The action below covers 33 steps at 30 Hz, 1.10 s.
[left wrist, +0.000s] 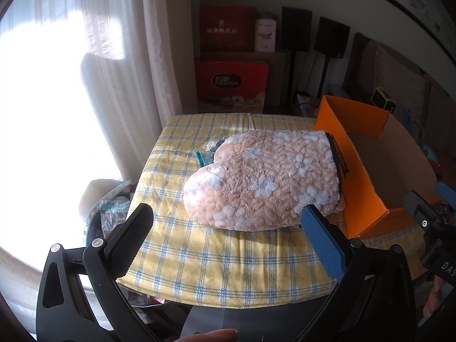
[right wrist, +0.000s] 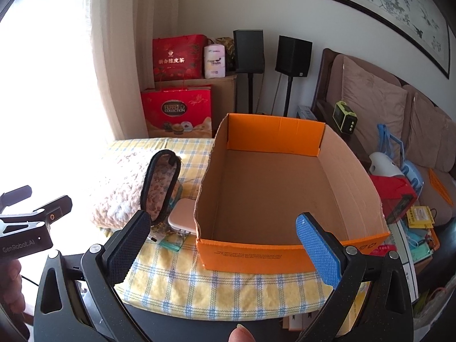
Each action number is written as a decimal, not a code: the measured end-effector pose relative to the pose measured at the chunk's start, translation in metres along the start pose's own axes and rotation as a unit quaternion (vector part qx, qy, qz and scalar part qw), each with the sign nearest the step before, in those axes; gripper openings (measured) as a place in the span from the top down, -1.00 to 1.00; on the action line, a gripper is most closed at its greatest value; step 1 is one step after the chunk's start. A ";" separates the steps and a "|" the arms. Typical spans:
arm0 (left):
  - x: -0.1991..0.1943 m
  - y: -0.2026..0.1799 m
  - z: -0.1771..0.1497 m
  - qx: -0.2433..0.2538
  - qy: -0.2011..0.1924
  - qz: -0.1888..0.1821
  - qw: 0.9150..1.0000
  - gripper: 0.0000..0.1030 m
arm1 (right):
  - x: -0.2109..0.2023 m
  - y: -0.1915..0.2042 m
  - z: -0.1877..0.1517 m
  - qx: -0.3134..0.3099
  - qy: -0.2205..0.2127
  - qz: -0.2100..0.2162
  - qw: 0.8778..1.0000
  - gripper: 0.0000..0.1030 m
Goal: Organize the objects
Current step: 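Grasp the orange box walls with the left gripper while the right gripper grasps too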
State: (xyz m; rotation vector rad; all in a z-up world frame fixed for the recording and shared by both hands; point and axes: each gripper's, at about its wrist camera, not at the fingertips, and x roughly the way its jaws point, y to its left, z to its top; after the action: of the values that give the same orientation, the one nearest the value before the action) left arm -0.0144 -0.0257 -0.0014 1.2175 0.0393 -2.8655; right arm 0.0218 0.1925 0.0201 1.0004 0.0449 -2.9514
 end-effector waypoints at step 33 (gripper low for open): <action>0.031 0.003 0.019 -0.005 0.025 -0.078 0.997 -0.88 | 0.026 -0.178 -0.002 0.118 0.055 -0.127 0.983 -0.92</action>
State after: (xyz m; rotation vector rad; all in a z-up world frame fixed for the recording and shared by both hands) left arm -0.0494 -0.0302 -0.0108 1.3422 0.1572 -2.9595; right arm -0.0039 0.3700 0.0060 1.2753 -0.1957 -3.1851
